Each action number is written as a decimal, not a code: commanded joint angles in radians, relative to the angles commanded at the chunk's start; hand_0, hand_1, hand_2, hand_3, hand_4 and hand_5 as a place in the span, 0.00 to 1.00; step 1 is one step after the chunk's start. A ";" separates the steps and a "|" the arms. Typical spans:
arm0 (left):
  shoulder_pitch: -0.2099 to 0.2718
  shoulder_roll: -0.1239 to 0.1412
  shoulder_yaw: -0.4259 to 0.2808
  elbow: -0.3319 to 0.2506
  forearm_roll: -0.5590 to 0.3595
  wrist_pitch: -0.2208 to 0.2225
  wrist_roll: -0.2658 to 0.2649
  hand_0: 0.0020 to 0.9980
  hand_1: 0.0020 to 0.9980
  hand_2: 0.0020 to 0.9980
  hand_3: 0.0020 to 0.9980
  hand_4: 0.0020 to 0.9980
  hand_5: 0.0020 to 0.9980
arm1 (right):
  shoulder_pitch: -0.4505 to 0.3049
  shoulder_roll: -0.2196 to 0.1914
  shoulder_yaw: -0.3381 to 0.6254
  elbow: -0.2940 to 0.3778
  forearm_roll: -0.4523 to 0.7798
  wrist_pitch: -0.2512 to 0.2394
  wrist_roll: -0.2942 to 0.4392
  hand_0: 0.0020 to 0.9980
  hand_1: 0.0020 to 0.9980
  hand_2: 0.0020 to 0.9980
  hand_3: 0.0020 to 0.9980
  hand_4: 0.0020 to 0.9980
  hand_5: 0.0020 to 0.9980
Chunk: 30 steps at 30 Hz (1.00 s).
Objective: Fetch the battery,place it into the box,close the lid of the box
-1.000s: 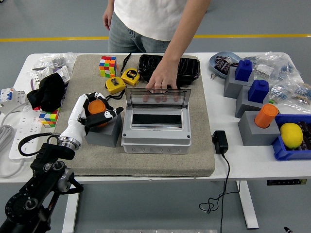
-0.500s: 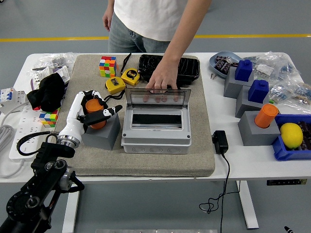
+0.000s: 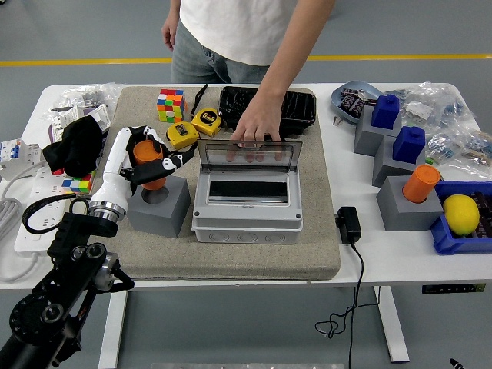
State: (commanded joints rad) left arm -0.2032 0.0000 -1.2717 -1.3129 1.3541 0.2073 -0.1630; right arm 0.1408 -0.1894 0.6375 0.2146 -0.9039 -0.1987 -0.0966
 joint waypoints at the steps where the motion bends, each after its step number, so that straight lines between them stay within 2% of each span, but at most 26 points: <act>1: -0.001 0.000 0.003 -0.005 0.003 0.003 -0.002 0.05 0.00 0.03 0.03 1.00 0.04 | 0.000 0.000 0.000 0.000 0.000 0.000 0.000 0.75 0.69 0.71 0.75 1.00 1.00; 6: -0.004 0.016 0.047 -0.075 0.049 0.038 -0.025 0.05 0.00 0.03 0.03 1.00 0.04 | -0.001 0.001 -0.002 0.000 0.000 0.002 -0.001 0.75 0.69 0.71 0.75 1.00 1.00; 7: -0.004 0.021 0.060 -0.093 0.067 0.048 -0.027 0.04 0.00 0.00 0.00 1.00 0.24 | -0.002 0.001 -0.002 0.001 -0.001 0.002 -0.001 0.75 0.70 0.71 0.75 1.00 1.00; 12: -0.011 0.056 0.142 -0.177 0.142 0.080 -0.023 0.04 0.00 0.00 0.00 1.00 0.24 | -0.003 0.001 -0.003 0.000 0.001 0.002 -0.001 0.75 0.70 0.71 0.75 1.00 1.00; 13: -0.015 0.065 0.161 -0.194 0.162 0.085 -0.022 0.04 0.00 0.00 0.00 1.00 0.33 | -0.003 0.001 -0.004 0.000 0.001 0.002 -0.001 0.75 0.70 0.71 0.75 1.00 1.00; 17: -0.034 0.092 0.250 -0.237 0.253 0.104 -0.020 0.04 0.00 0.00 0.00 1.00 0.33 | -0.001 0.000 -0.003 0.000 0.001 0.002 -0.001 0.75 0.70 0.71 0.75 1.00 1.00; 18: -0.039 0.096 0.272 -0.241 0.269 0.105 -0.019 0.04 0.00 0.00 0.00 1.00 0.33 | -0.001 0.000 -0.003 0.000 0.001 0.002 -0.001 0.75 0.70 0.71 0.75 1.00 1.00; 19: -0.044 0.099 0.294 -0.244 0.279 0.104 -0.017 0.04 0.00 0.00 0.00 1.00 0.40 | 0.000 0.000 -0.003 0.000 0.000 0.002 -0.001 0.75 0.70 0.71 0.75 1.00 1.00; 24: -0.074 0.101 0.385 -0.227 0.327 0.102 -0.016 0.04 0.00 0.00 0.00 1.00 0.40 | 0.000 0.000 -0.005 0.000 0.002 0.002 -0.002 0.75 0.70 0.71 0.75 1.00 1.00; 30: -0.130 0.099 0.491 -0.175 0.351 0.114 -0.027 0.04 0.00 0.00 0.00 1.00 0.42 | 0.003 0.000 -0.008 0.000 0.002 0.003 -0.004 0.75 0.70 0.71 0.75 1.00 1.00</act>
State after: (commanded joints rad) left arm -0.3334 0.0986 -0.7810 -1.4881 1.7049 0.3213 -0.1902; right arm 0.1434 -0.1898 0.6296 0.2148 -0.9020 -0.1957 -0.1004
